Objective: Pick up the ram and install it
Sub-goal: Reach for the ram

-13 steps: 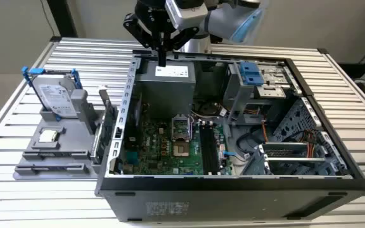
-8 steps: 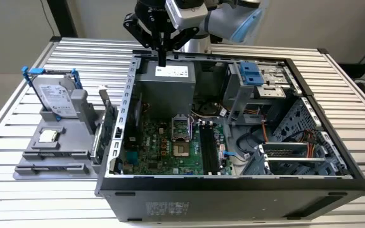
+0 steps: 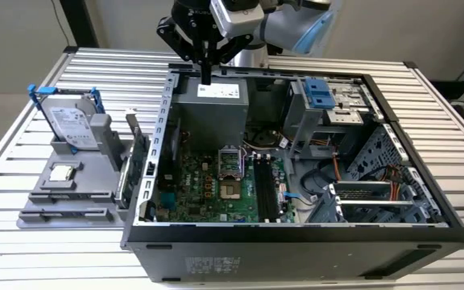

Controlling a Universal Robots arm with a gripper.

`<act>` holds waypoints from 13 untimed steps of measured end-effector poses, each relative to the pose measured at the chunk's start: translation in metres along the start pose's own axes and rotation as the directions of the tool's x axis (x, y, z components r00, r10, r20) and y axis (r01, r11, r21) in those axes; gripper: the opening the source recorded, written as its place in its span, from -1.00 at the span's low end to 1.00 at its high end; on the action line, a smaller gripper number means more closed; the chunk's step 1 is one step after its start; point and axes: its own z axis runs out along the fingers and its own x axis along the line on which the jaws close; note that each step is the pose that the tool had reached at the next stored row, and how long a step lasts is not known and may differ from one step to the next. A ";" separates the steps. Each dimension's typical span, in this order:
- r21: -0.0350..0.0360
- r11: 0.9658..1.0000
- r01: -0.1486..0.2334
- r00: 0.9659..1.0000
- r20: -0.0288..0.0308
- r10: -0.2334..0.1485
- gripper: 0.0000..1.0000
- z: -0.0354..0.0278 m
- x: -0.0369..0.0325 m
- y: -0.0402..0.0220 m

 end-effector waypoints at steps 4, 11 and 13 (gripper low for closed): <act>0.000 1.000 0.000 1.000 0.000 0.000 -1.00 0.0000 0.0000 0.0000; 0.000 1.000 0.000 1.000 0.000 0.000 -1.00 0.0000 0.0006 0.0000; 0.000 1.000 0.000 1.000 0.000 0.000 -1.00 0.0000 0.0019 -0.0001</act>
